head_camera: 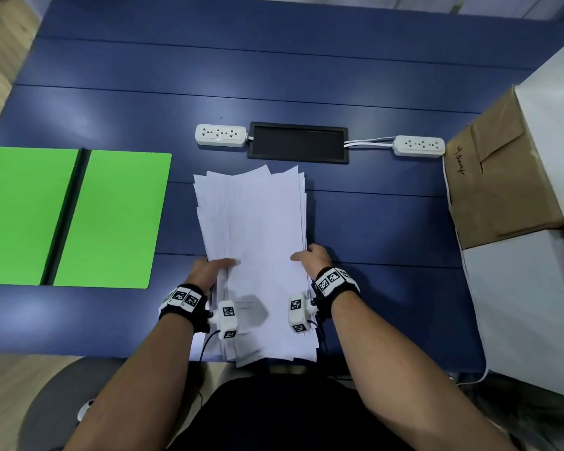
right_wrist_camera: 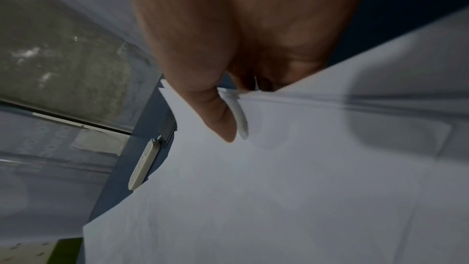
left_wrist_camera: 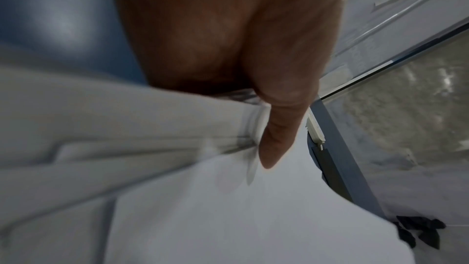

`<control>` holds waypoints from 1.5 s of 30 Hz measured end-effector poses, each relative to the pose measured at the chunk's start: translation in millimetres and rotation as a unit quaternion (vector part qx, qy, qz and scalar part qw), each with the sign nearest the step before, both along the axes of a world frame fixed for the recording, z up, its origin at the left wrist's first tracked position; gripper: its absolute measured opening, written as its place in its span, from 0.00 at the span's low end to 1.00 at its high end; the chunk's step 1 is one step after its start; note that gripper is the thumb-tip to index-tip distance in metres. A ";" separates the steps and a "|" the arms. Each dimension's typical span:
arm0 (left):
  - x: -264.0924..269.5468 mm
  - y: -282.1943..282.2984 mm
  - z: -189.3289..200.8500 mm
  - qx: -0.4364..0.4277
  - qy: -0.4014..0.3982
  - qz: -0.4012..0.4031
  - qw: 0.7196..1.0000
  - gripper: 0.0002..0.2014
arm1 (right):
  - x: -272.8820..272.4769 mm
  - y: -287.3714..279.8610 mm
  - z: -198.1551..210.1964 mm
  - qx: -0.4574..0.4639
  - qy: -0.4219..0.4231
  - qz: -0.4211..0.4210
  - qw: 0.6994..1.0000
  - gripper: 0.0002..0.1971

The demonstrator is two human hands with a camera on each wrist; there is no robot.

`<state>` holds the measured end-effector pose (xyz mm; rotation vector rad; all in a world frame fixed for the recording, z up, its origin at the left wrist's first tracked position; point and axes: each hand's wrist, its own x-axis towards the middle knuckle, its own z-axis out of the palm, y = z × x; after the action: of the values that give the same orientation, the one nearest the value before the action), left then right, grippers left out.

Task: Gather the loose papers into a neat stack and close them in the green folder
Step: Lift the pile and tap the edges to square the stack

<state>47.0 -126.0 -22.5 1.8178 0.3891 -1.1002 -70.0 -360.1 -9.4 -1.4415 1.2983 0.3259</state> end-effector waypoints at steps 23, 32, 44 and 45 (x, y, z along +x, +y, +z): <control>-7.9 -36.8 31.7 -0.080 -0.109 0.028 0.990 0.09 | -6.8 -11.9 5.8 0.018 -0.118 -0.057 0.991 0.11; 9.7 -81.0 132.4 -0.249 -0.332 0.098 0.905 0.07 | 9.4 -35.9 124.9 -0.113 -0.406 -0.104 0.901 0.09; 11.1 -88.2 118.8 -0.293 -0.302 0.080 0.903 0.17 | 3.5 -63.5 111.7 -0.076 -0.400 -0.105 0.907 0.10; 14.0 -87.4 121.3 -0.297 -0.296 0.072 0.905 0.18 | 3.8 -69.7 112.8 -0.077 -0.398 -0.092 0.910 0.10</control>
<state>61.0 -213.4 98.8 1.4399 -0.1676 -0.4400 -66.3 -429.8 103.4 -1.3467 0.7748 -0.4711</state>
